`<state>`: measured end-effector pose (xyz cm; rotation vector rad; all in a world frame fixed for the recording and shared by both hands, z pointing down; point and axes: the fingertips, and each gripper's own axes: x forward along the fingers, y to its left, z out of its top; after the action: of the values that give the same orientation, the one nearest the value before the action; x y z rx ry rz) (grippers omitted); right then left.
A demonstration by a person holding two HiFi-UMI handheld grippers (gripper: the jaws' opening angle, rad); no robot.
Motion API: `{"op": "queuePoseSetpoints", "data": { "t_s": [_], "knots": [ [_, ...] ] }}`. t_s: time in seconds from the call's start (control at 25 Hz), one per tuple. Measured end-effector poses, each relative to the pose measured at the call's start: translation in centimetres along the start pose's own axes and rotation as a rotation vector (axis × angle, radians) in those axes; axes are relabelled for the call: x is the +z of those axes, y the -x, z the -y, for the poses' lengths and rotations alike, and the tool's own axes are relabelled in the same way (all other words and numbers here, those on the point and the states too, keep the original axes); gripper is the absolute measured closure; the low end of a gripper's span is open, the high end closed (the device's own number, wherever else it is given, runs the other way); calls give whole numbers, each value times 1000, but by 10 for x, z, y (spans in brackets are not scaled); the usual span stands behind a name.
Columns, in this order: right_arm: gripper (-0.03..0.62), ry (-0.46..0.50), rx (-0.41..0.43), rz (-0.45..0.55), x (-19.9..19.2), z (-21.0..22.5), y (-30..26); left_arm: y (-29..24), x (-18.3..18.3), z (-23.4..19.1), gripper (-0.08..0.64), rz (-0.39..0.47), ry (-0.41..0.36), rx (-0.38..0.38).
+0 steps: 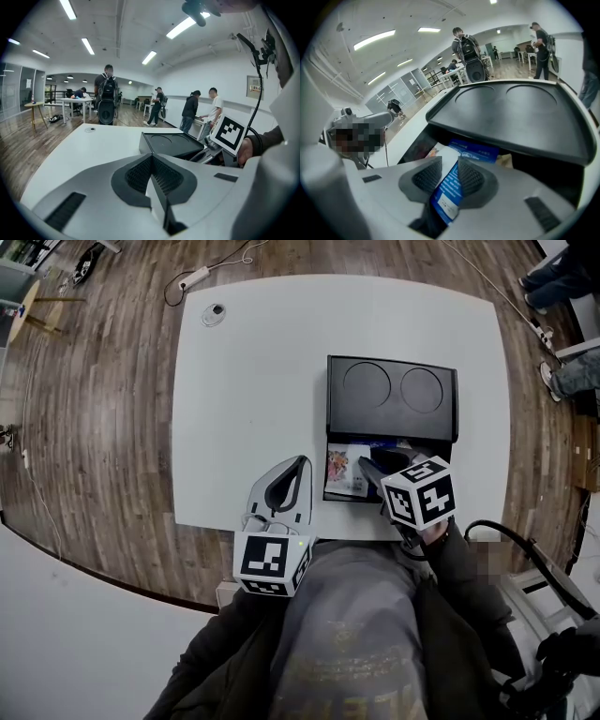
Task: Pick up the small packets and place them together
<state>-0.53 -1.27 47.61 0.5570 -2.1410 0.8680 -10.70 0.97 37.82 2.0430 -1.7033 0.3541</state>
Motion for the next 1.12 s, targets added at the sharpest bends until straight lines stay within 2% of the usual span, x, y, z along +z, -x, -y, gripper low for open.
{"op": "queuePoseSetpoints", "data": {
  "t_s": [0.08,0.2,0.32,0.8,1.12],
  "knots": [
    [493,32,1,-6,0,-2,0,0,1,1,558,2,0,0],
    [559,75,1,8,0,-7,4,2,2,5,558,6,-1,-1],
    [580,82,18,38,5,-16,9,6,3,5,558,13,-5,-2],
    [584,165,28,222,44,-61,71,19,20,18,558,87,-47,-50],
    [584,138,4,373,94,-51,111,20,28,17,558,115,-49,-49]
  ]
}}
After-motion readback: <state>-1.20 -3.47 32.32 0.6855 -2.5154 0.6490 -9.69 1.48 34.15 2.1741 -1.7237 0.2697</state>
